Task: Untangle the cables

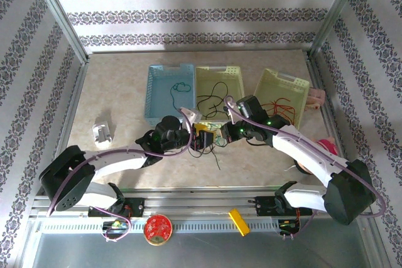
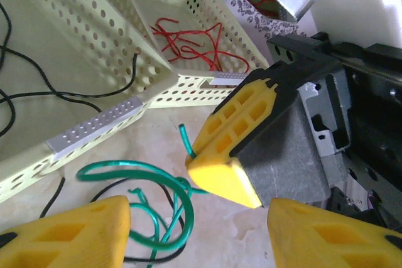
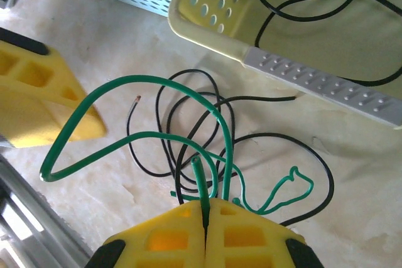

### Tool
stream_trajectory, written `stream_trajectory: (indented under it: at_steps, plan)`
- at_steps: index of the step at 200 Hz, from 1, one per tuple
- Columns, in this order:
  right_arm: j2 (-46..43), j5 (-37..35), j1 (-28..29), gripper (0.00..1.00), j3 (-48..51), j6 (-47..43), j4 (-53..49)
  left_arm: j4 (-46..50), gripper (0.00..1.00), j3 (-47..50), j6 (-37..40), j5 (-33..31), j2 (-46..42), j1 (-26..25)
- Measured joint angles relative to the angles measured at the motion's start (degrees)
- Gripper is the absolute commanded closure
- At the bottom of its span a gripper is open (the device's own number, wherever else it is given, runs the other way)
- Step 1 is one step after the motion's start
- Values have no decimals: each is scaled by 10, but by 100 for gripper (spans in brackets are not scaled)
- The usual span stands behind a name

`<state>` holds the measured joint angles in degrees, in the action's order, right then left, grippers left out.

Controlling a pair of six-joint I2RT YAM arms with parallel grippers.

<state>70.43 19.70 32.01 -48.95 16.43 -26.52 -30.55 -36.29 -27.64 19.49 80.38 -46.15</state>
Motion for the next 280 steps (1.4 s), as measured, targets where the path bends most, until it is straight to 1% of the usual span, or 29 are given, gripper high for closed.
stream_trajectory:
  at_steps: [8,27,39,53,64,93,110,128,144,181,198,225,247,261,280]
  plan:
    - [0,6,0,100,0,2,2,0,49,-7,0,-2,10,0]
    - [-1,17,0,100,1,2,7,0,73,-15,-4,-30,31,0]
    - [-4,23,0,100,6,3,10,0,85,-16,-8,-62,42,0]
    - [-10,28,0,100,15,4,14,-14,96,-11,-18,-97,48,1]
    - [-14,32,0,100,22,4,15,-33,100,-6,-25,-117,51,4]
    - [-23,35,-13,100,37,4,20,-90,100,7,-56,-141,59,10]
    - [-27,21,-27,100,43,11,27,-119,100,20,-73,-144,59,14]
    - [-32,2,-44,100,52,21,33,-143,100,42,-91,-144,56,21]
    - [-33,-12,-59,99,59,32,38,-162,100,61,-106,-131,50,29]
    - [-33,-38,-68,87,63,49,40,-201,100,76,-132,-55,30,50]
    - [-28,-54,-73,75,64,53,36,-204,100,75,-134,-26,22,57]
    - [-12,-72,-87,62,64,67,26,-200,100,67,-134,9,16,58]
    - [-9,-84,-94,56,64,78,19,-180,100,61,-130,13,10,58]
    - [-9,-90,-98,54,64,82,15,-158,100,57,-124,7,1,58]
    - [-9,-112,-107,52,66,87,2,-126,100,55,-108,-29,-22,60]
